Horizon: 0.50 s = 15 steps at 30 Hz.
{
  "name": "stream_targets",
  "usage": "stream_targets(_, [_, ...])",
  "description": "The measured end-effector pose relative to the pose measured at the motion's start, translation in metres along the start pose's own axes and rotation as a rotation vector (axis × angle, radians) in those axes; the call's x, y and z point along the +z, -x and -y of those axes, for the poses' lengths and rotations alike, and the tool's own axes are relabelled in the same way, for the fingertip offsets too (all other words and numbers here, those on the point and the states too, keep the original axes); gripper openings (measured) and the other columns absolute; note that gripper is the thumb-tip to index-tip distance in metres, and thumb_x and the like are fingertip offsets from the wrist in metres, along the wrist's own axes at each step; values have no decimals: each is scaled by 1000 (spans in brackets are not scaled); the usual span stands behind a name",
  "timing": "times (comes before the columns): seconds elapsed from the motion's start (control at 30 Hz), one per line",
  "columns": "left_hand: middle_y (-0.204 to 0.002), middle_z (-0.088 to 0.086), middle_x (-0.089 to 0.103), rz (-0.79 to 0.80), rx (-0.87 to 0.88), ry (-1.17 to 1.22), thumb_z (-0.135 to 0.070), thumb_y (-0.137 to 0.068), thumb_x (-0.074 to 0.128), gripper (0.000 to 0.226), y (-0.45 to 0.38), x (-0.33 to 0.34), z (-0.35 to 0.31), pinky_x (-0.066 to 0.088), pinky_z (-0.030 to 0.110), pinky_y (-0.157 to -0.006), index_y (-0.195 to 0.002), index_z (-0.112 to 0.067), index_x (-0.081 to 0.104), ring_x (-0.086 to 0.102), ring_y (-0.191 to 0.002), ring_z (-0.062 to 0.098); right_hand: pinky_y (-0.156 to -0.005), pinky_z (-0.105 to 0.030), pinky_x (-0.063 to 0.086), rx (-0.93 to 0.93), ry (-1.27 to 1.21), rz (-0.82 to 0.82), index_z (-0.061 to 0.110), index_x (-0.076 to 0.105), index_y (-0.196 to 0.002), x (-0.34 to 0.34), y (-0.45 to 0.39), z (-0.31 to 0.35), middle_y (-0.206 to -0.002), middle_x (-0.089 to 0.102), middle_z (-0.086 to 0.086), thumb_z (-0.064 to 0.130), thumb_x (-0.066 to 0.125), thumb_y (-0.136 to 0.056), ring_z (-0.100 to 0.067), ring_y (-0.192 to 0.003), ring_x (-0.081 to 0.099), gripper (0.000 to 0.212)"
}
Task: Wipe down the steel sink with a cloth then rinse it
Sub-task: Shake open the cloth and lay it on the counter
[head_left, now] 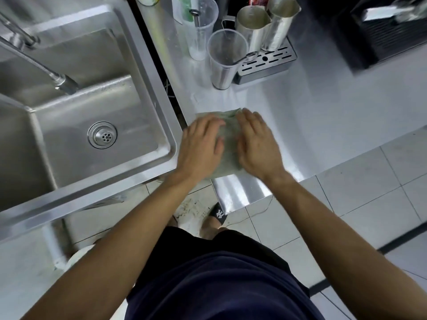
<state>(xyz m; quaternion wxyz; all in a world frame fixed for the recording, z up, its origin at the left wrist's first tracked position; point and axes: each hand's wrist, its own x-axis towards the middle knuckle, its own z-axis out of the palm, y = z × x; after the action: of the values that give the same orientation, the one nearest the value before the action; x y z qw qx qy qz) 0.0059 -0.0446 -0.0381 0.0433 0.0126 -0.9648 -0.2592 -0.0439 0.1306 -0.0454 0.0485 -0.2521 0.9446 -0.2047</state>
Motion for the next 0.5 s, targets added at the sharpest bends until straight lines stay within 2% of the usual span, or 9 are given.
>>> stream_targets(0.03, [-139, 6, 58, 28, 34, -38, -24, -96, 50, 37, 8, 10, -4, 41, 44, -108, -130, -14, 60, 52, -131, 29, -123, -52, 28, -65, 21, 14, -1, 43, -151, 14, 11, 0, -158, 42, -23, 18, 42, -100, -40, -149, 35, 54])
stream_targets(0.1, [-147, 9, 55, 130, 23, -90, -29, -101, 39, 44, 23, 34, -5, 35, 46, -119, -137, -10, 57, 46, -141, 32, -125, -52, 23, -79, 60, 84, 2, 39, -155, 38, 32, -6, -163, 35, -19, 27, 35, -108, -36, -155, 25, 54])
stream_targets(0.2, [-169, 8, 28, 239, -30, -158, -37, -108, 25, 58, 39, 60, 3, 13, 48, -130, -158, -10, 35, 17, -159, 31, -130, -48, 8, -24, 92, 145, 10, 26, -162, 53, 46, -18, -170, 19, -11, 38, 24, -110, -29, -159, 10, 60])
stream_targets(0.27, [-174, 6, 12, 257, -23, -194, -41, -110, 21, 62, 43, 66, 9, 7, 50, -130, -165, -12, 19, 3, -161, 28, -130, -46, 4, -56, 121, 142, 10, 21, -163, 52, 44, -19, -171, 14, -11, 39, 21, -110, -29, -160, 6, 61])
stream_targets(0.4, [-173, 12, 7, 237, -23, -240, -46, -107, 23, 70, 38, 63, 20, 1, 46, -130, -165, -7, 12, 3, -161, 31, -130, -45, 4, -67, 117, 100, 8, 20, -163, 48, 41, -22, -171, 9, -11, 35, 27, -110, -29, -160, 4, 60])
stream_targets(0.5, [-173, 12, 8, 263, -9, -268, -48, -106, 20, 72, 35, 63, 23, -3, 43, -130, -165, -7, 10, 4, -161, 30, -130, -39, 0, -44, 38, 150, 11, 20, -163, 49, 39, -28, -171, 12, -9, 34, 32, -111, -26, -160, 3, 58])
